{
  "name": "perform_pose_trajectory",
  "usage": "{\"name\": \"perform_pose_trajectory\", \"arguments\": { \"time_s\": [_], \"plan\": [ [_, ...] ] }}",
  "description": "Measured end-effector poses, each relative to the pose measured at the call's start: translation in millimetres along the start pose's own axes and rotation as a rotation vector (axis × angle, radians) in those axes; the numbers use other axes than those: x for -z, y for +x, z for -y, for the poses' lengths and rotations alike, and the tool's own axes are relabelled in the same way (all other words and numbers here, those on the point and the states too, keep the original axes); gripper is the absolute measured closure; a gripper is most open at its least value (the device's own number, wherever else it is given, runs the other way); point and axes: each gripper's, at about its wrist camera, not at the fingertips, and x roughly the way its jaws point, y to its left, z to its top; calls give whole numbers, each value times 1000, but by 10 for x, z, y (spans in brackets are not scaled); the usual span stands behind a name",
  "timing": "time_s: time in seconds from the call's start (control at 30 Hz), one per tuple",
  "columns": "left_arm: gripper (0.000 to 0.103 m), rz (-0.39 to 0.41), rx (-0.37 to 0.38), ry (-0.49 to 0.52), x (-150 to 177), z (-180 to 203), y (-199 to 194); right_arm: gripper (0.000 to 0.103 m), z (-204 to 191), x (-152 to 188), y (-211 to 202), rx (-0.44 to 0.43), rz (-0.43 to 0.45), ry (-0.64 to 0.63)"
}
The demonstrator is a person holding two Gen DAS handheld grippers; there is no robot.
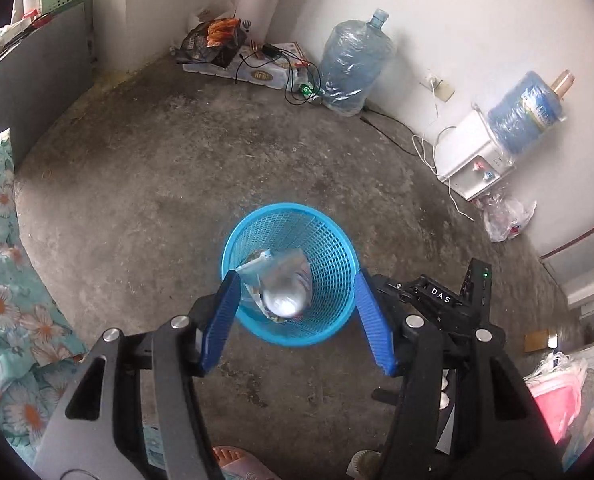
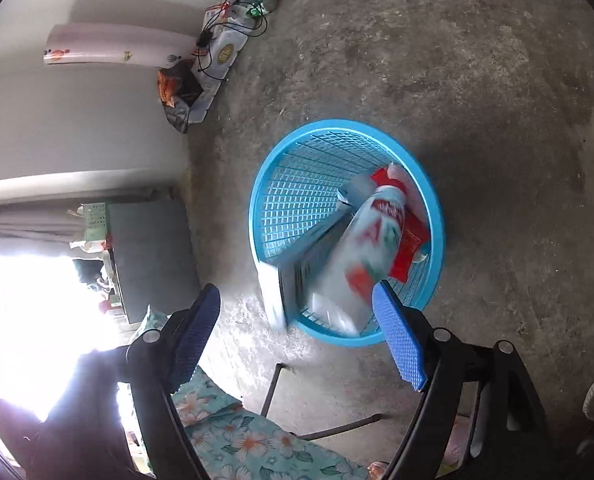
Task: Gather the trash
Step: 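Move both open tools back over the green snack bag on the bed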
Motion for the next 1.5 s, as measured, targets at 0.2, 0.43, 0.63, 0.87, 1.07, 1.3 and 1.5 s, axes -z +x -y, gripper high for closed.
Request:
{"name": "perform_pose_trajectory", "arguments": {
  "time_s": [0.2,0.43,0.63,0.87,1.07,1.3,1.5],
  "plan": [
    [42,52,23,34,299,-32,-486,27,13,419,-341,49,67,-118],
    [34,171,66,63,750,77,-1301,27,-491,1110,-848,69,163,-360],
    [29,299,68,47,1153,95,-2085,26,-933,1611,-1183,118,227,-585],
    [26,419,4,-34,1691,-123,-2867,17,-1296,2060,-1516,97,318,-744],
    [26,490,-97,-97,2209,-501,-3465,15,-1517,2515,-1571,46,283,-872],
    [20,591,-344,-230,3024,-1072,-4164,15,-1743,2963,-1567,-94,132,-969],
    [19,625,-457,-459,3796,-1597,-4569,15,-1966,3483,-1391,-195,-41,-1040]
  ]
}}
